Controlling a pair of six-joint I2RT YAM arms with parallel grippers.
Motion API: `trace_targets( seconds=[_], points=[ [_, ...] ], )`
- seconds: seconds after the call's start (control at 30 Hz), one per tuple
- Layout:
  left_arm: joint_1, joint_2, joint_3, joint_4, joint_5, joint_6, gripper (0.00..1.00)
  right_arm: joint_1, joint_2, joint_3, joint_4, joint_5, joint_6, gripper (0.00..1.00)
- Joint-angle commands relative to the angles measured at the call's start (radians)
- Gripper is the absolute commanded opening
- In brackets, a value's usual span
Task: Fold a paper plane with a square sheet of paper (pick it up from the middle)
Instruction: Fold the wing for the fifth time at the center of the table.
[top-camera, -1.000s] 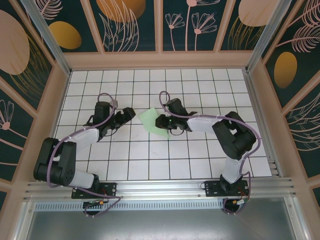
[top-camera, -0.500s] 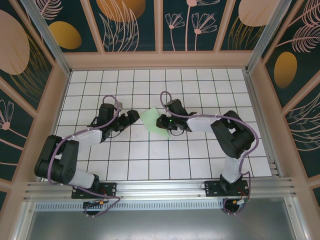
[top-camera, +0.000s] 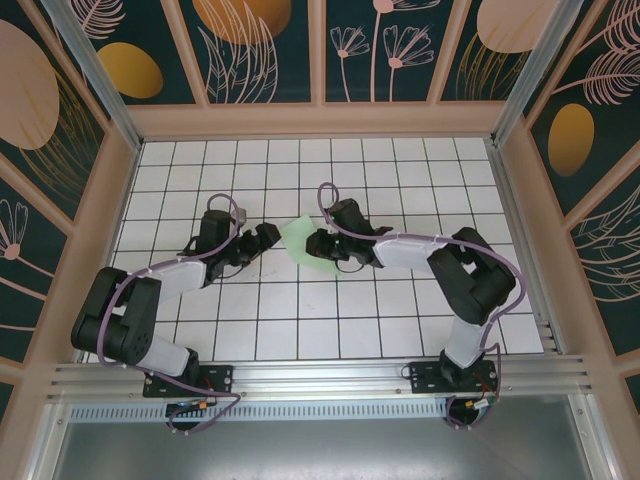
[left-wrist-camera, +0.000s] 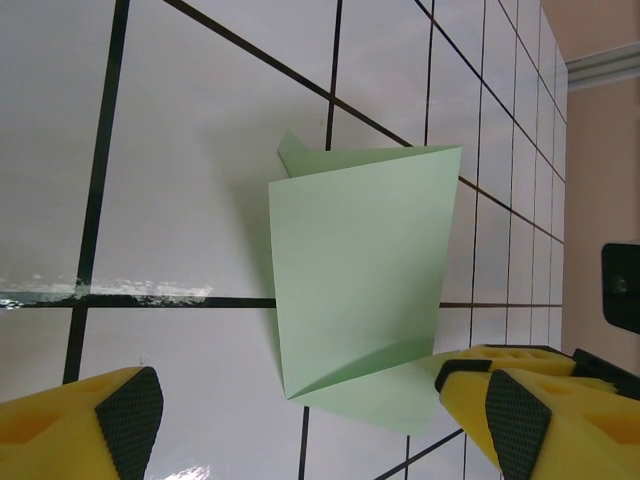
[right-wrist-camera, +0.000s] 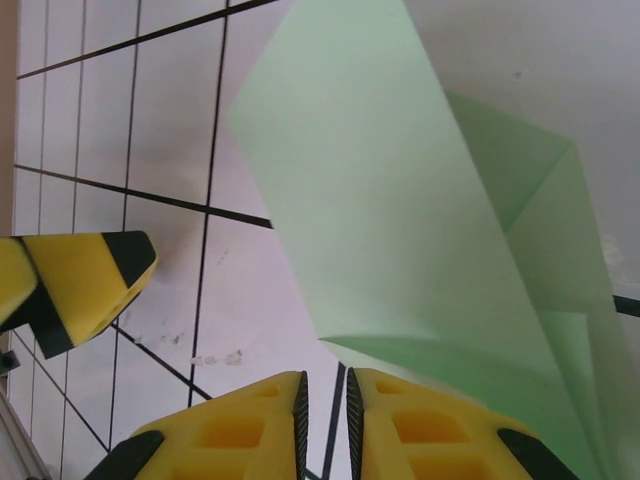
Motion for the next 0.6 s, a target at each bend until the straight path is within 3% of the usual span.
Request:
trace_targets(
  seconds=[0.0, 0.57],
  points=[
    [-0.016, 0.015, -0.008, 0.036, 0.026, -0.02, 0.86, -0.019, 0.037, -0.021, 0.028, 0.002, 0.019, 0.2],
    [-0.104, 0.093, -0.001, 0.114, 0.123, -0.165, 0.79, -0.143, 0.073, -0.227, 0.358, -0.197, 0.21, 0.19]
  ],
)
